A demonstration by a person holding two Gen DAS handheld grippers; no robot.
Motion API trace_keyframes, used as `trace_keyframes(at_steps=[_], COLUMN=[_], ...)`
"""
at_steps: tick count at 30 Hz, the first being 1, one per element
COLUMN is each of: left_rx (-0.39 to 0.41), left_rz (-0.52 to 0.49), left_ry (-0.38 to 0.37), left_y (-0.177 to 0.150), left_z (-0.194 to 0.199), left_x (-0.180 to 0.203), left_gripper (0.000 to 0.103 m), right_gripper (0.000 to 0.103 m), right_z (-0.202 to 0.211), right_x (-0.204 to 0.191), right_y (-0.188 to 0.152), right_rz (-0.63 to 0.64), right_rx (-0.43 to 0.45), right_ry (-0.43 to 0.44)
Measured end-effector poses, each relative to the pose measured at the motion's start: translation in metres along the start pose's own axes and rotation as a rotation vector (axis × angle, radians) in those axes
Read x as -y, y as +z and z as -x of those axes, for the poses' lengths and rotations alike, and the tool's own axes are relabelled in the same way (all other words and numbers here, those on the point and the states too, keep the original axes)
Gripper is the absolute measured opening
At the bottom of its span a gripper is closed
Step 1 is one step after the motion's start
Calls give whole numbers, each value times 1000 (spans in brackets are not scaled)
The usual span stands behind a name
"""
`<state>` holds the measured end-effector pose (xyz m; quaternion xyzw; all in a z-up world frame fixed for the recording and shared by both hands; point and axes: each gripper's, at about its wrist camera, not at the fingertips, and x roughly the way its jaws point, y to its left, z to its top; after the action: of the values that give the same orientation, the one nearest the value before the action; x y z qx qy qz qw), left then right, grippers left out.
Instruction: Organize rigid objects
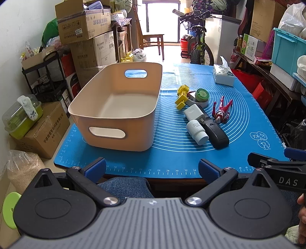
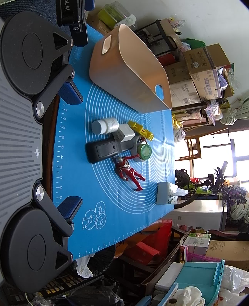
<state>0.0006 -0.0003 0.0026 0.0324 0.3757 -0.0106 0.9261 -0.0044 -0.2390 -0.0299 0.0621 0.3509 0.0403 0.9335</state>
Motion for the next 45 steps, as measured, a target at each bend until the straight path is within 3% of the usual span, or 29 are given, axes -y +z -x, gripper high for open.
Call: trace_keyframes(at_steps=[12, 31, 36, 45], left_rx=[15, 36, -24, -173], left_rz=[57, -14, -11, 35], left_ry=[9, 89, 78, 37], left_y=[22, 119, 141, 152], left_z=[1, -54, -91, -160], left_x=[-23, -90, -110, -150], left_gripper=[101, 101, 100, 100], right_gripper=[101, 101, 101, 101], right_z=[-3, -61, -85, -129], right_x=[2, -8, -2, 9], right_y=[13, 74, 86, 99], right_rz=[-23, -17, -51, -59], right_rx=[11, 28, 8, -34], right_ry=[11, -27, -66, -160])
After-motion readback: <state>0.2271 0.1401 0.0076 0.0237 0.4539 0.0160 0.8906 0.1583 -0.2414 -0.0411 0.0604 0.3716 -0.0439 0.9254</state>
